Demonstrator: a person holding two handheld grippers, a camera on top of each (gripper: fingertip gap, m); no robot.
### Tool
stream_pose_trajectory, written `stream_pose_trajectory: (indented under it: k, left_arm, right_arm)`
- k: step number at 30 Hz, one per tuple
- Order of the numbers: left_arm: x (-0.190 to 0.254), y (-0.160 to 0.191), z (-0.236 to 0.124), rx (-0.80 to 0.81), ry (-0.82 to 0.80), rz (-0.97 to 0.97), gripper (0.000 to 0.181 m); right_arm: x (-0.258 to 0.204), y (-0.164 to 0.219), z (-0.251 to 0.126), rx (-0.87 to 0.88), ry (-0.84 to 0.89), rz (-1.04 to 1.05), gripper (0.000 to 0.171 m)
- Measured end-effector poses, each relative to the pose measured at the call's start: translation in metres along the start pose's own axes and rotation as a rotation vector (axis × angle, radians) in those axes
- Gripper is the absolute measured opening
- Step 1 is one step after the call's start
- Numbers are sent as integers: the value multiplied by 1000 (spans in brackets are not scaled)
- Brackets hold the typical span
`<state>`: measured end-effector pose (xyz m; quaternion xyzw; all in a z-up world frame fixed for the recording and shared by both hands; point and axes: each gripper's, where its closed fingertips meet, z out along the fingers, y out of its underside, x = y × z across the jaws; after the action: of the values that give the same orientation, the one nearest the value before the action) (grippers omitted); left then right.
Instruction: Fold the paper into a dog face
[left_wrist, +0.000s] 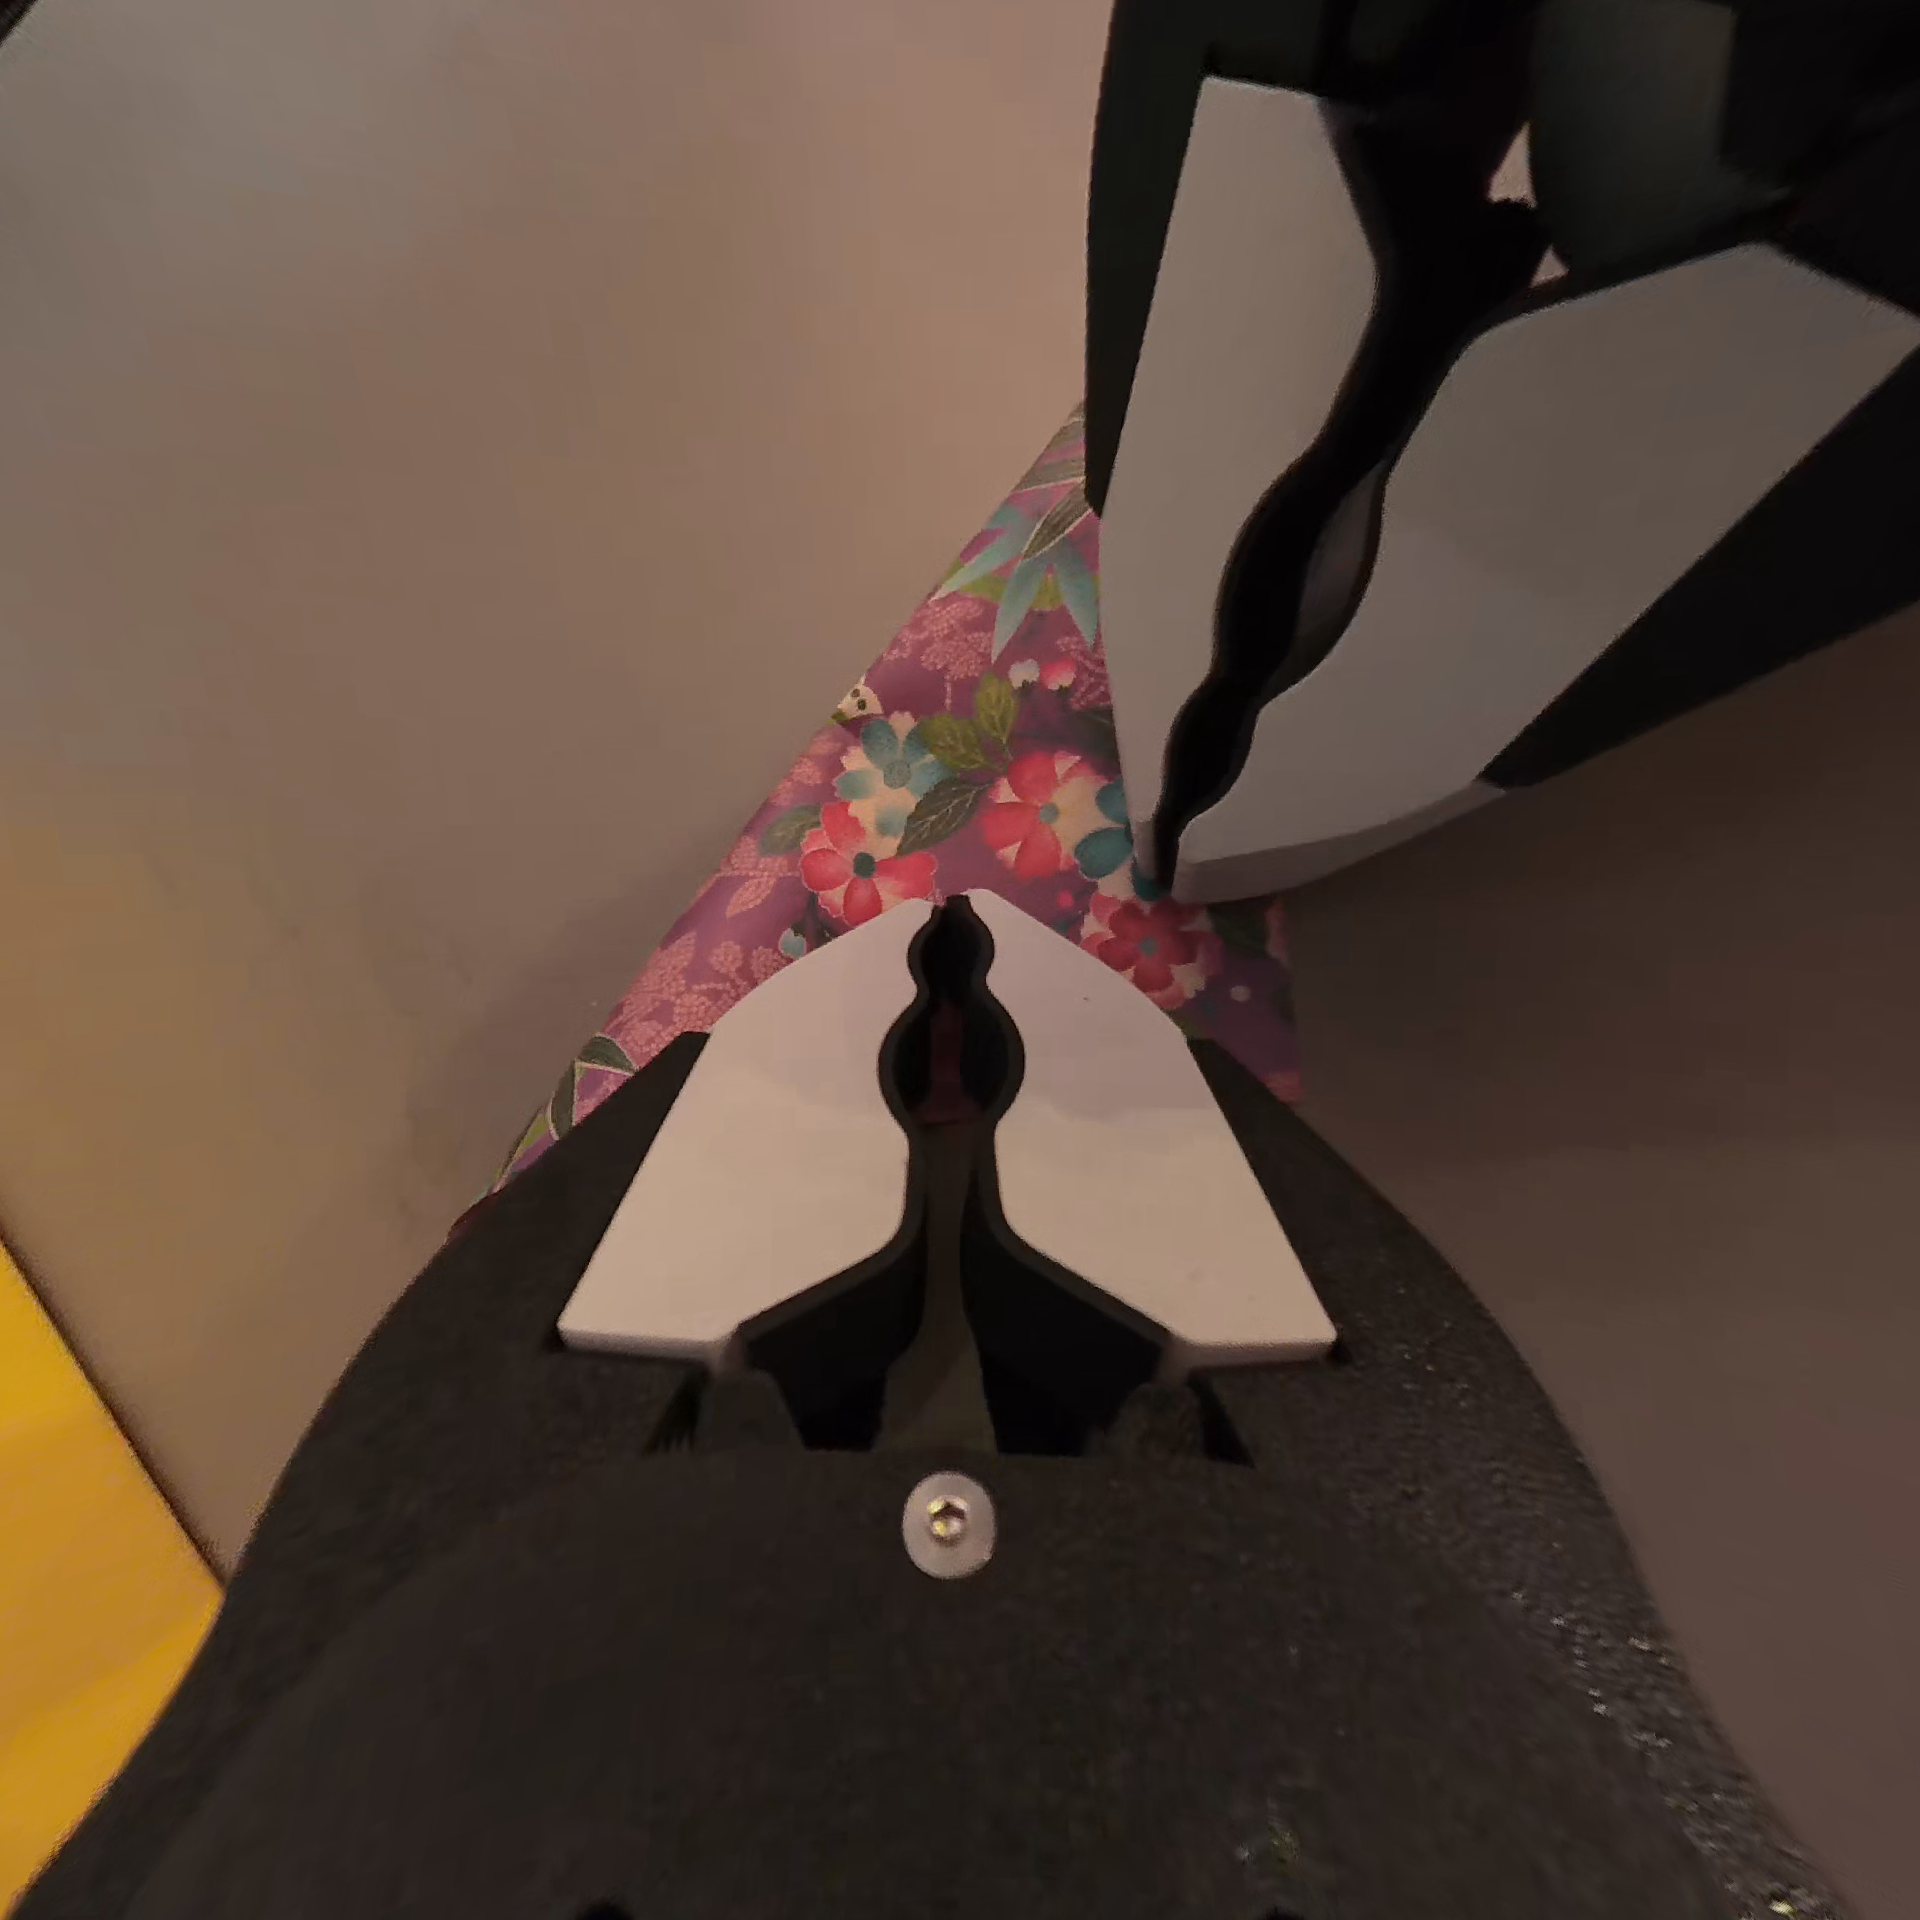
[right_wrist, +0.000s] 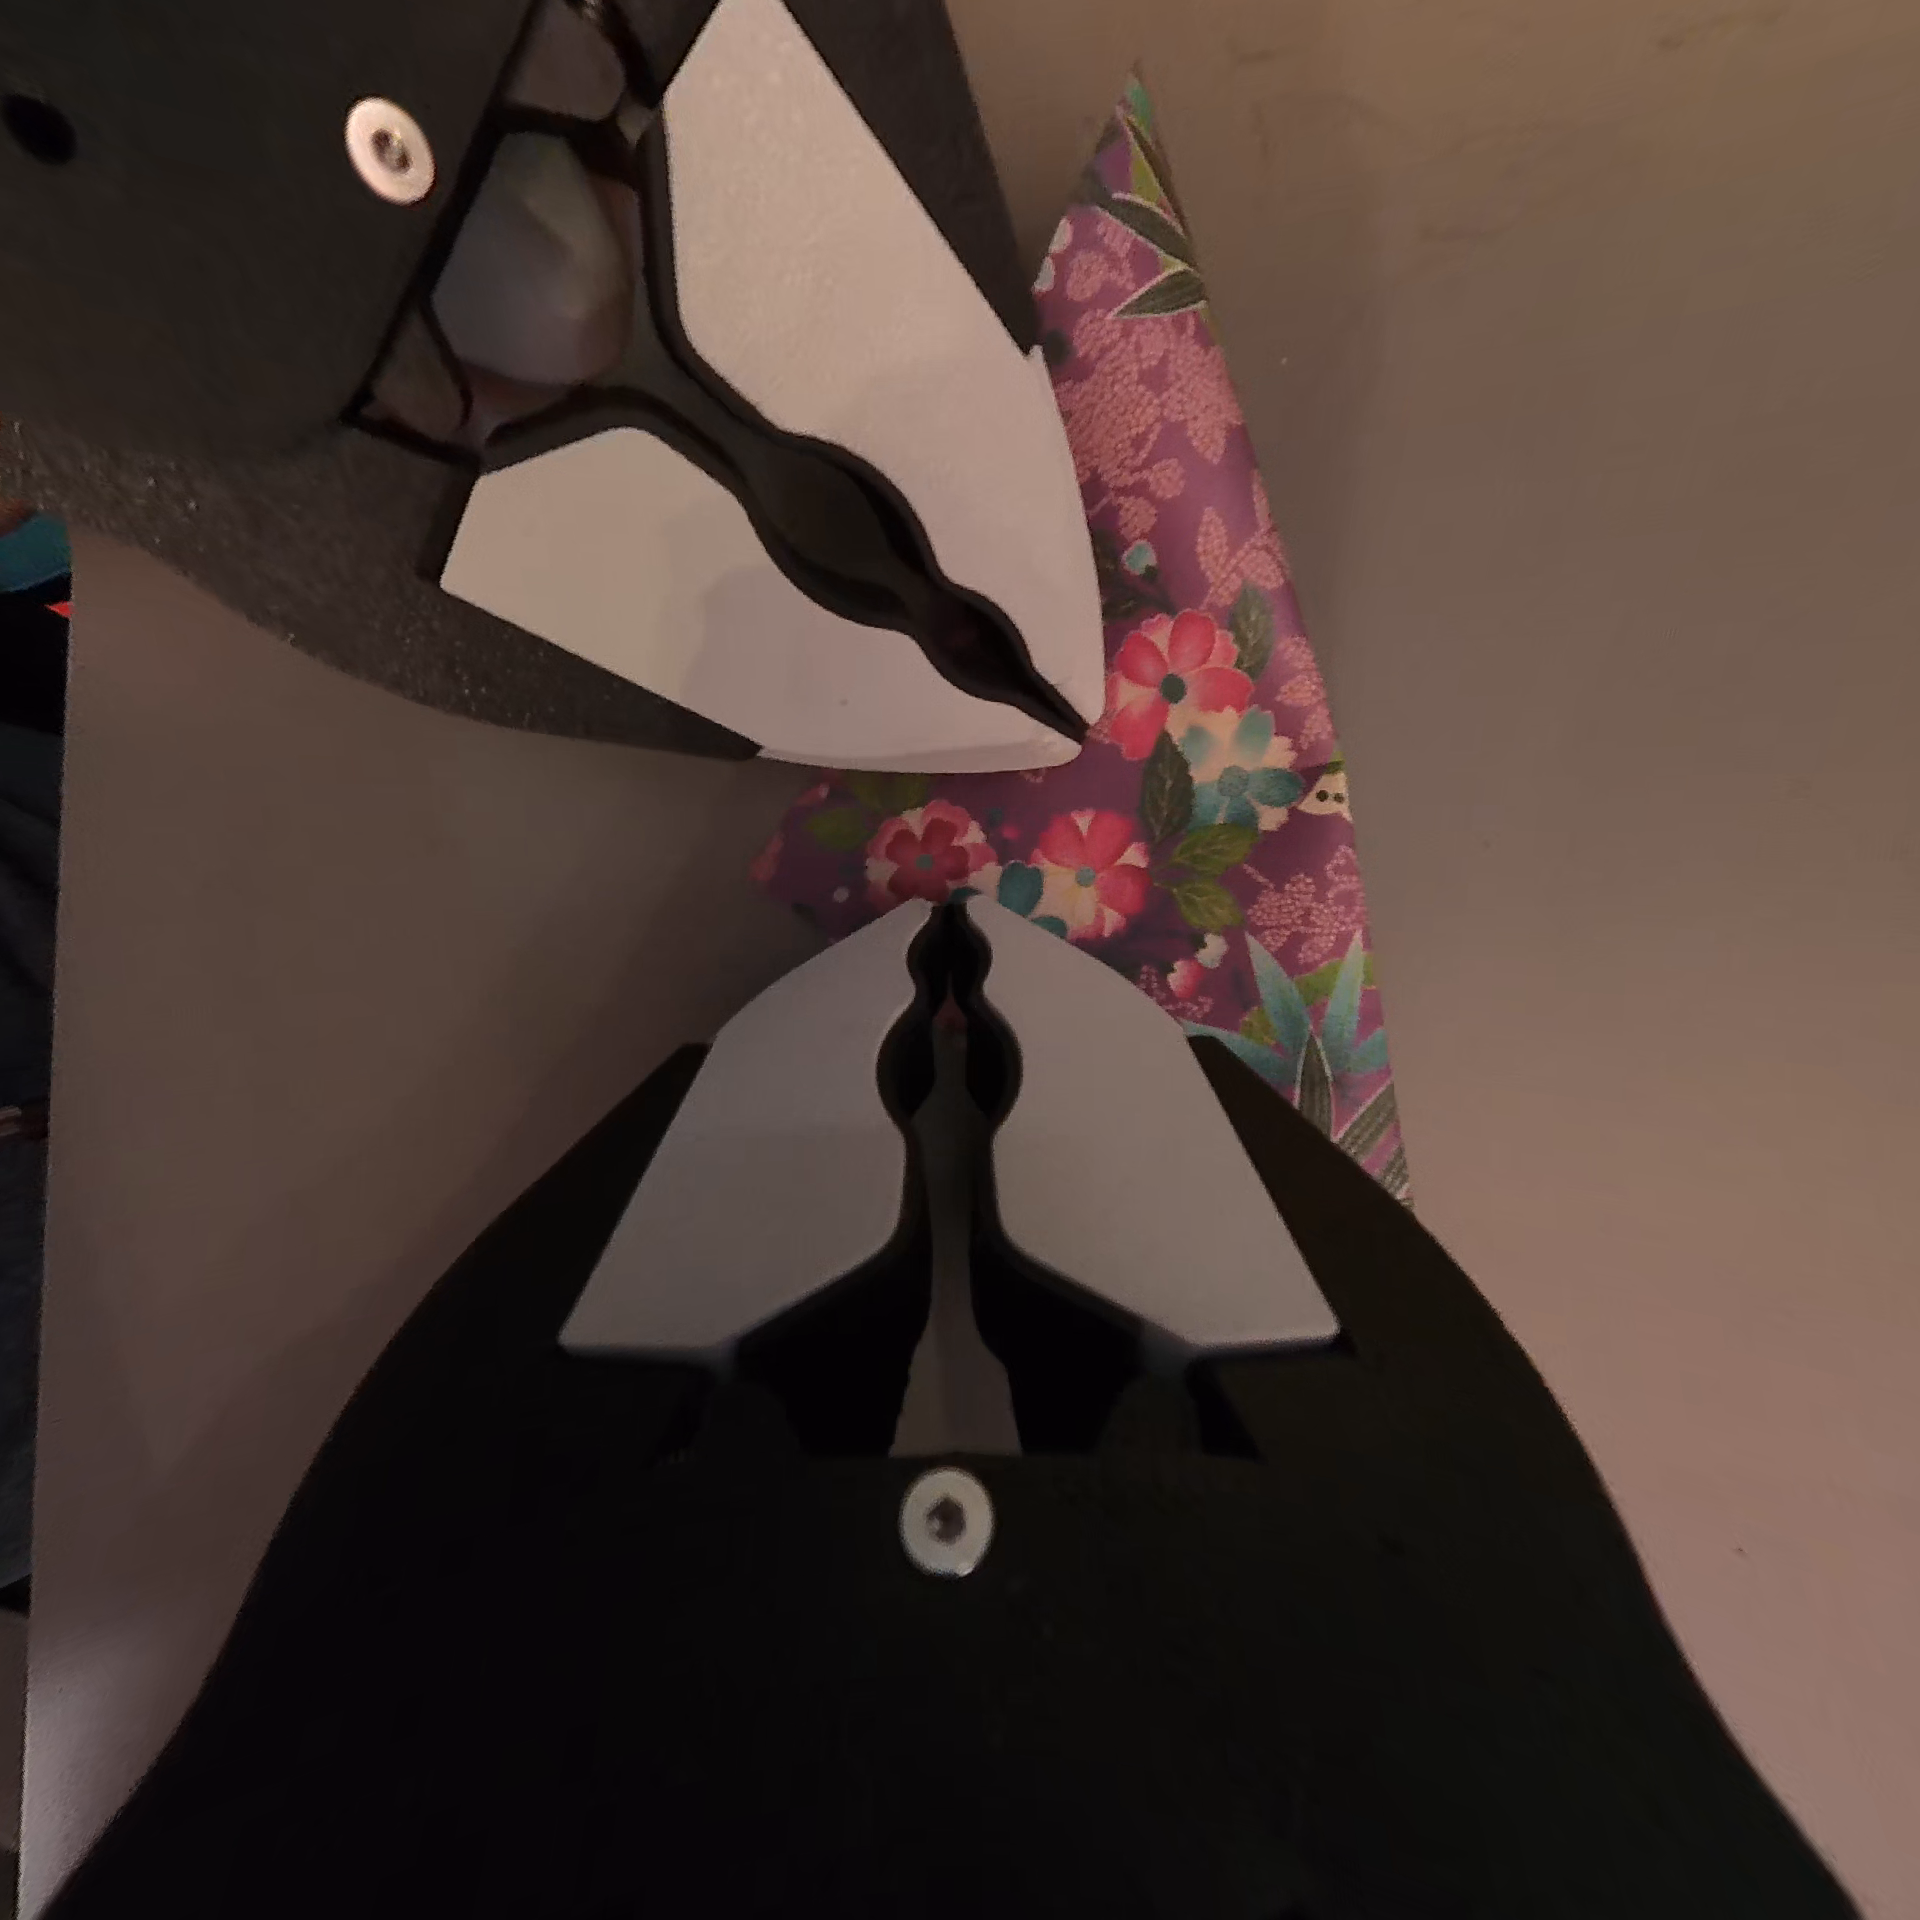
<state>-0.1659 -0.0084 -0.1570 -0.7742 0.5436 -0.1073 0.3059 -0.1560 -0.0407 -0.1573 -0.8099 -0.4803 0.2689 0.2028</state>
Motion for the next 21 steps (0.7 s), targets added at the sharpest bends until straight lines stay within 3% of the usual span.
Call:
stream_pose_trajectory:
  k: [10, 21]
  left_arm:
    - [0, 0, 0, -14, 0, 11, 2]
    - [0, 0, 0, -3, -3, 25, 0]
  right_arm:
    - [20, -16, -2, 17, -56, 192, 2]
    - [24, -18, 5, -133, -329, 406, 2]
